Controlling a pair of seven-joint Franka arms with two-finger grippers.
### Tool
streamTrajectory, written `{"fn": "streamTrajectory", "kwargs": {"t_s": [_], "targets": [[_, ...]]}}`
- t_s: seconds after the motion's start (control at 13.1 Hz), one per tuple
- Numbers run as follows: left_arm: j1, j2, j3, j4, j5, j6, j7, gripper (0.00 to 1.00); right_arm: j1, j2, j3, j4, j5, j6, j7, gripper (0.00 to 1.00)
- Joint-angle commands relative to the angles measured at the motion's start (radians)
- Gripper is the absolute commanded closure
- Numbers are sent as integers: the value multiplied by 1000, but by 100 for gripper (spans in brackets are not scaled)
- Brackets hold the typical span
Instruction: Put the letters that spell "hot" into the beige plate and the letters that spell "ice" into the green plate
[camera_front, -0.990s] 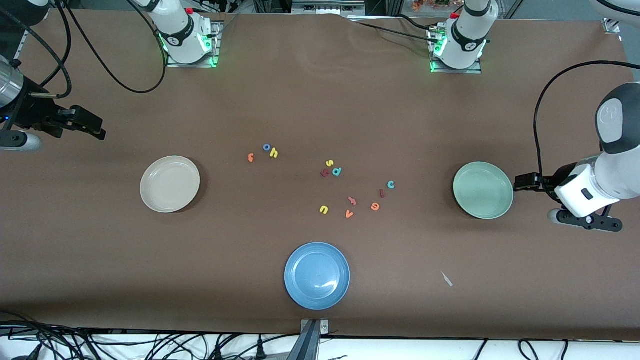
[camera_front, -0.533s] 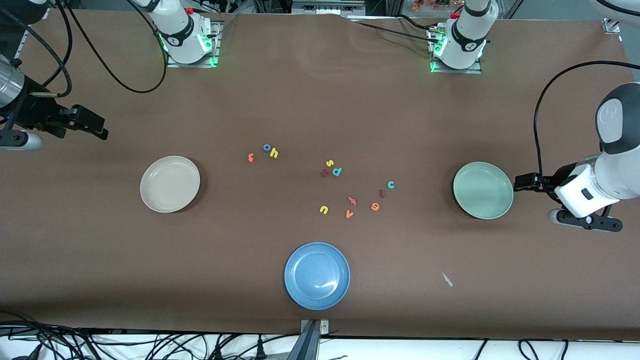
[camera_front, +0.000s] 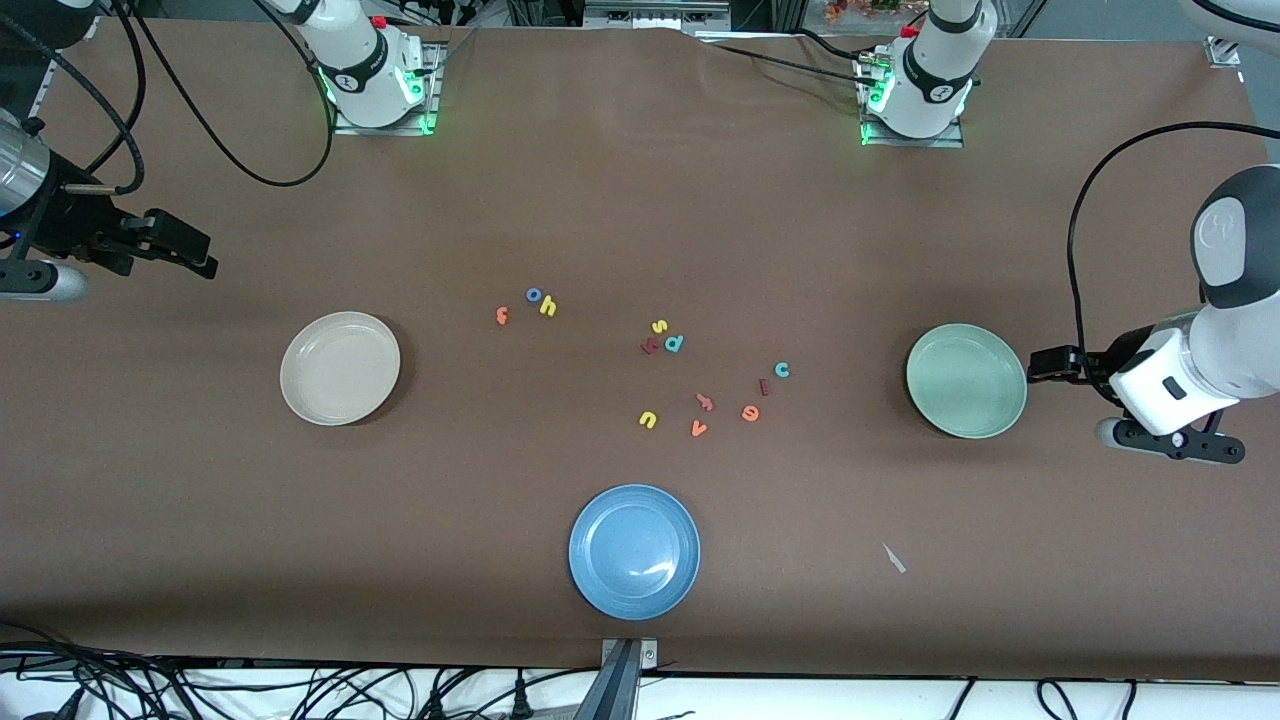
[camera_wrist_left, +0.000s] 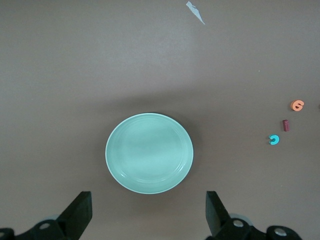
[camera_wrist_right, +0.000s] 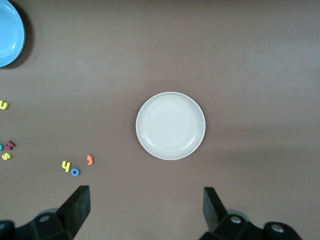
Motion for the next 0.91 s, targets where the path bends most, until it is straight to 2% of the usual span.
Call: {"fn": "streamTrajectory", "kwargs": {"t_s": [0.0,0.84], "targets": [[2,-8,7,-6,-22,-6,25,0,-3,2,-2,13,17,-14,-7,0],[5,-8,9,-6,-20,-44,8,0,-3,2,-2,10,15,-16,-8,0]]}}
